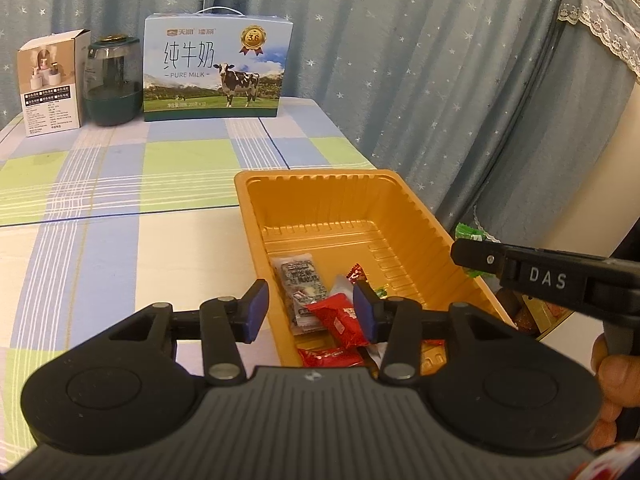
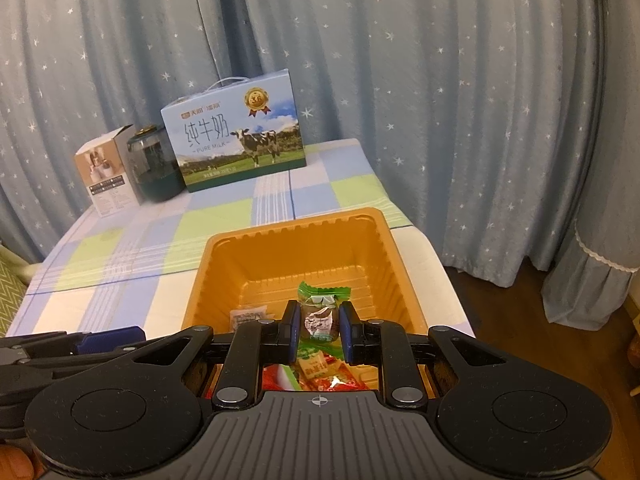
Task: Organize snacks
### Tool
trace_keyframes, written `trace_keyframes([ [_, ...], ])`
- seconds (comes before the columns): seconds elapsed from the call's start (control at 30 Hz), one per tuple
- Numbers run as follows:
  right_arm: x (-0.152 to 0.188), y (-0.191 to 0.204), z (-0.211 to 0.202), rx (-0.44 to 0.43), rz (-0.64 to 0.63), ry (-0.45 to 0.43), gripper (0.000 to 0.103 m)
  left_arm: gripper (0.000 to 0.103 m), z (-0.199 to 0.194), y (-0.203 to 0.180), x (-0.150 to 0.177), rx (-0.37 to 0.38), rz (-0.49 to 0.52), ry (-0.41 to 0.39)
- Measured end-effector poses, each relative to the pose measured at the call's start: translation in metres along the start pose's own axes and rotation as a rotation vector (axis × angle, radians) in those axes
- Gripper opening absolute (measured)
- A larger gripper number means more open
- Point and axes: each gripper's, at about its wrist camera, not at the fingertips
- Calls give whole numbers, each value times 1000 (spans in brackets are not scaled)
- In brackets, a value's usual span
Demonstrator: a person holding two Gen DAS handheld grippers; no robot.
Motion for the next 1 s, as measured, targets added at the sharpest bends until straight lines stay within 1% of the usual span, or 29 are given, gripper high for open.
trace_keyframes([
  [0.3,-5,3,12,-23,6,5,21,43,3,7,-1,-10,-8,-4],
  [0.4,-5,0,19,-67,32,7,22,51,2,9,-1,-18,-10,-7],
  [0.47,-5,-4,22,-85,59,15,47,58,1,12,0,-22,-10,-7],
  [0.5,-3,-7,20,-96,73,8,66,61,0,13,1,-26,-10,-5],
  [0.53,-1,-9,18,-99,81,4,69,67,-1,14,2,-31,-10,-4],
  [0.7,7,-17,8,-74,84,30,69,73,-11,18,8,-51,-17,-3],
  [0.77,10,-19,2,-59,90,39,69,83,-17,17,12,-56,-15,-5],
  [0.83,13,-21,-5,-52,97,43,69,86,-24,17,16,-66,-8,-8],
  [1.0,18,-21,-25,-44,107,49,69,93,-47,19,22,-75,-28,-18],
])
Point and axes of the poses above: each gripper's, at about its wrist camera, not at the fingertips, and z roughly the way its jaws point, y to its left, x to its underside, and after that the axes turned 7 degrees about x, right-handed
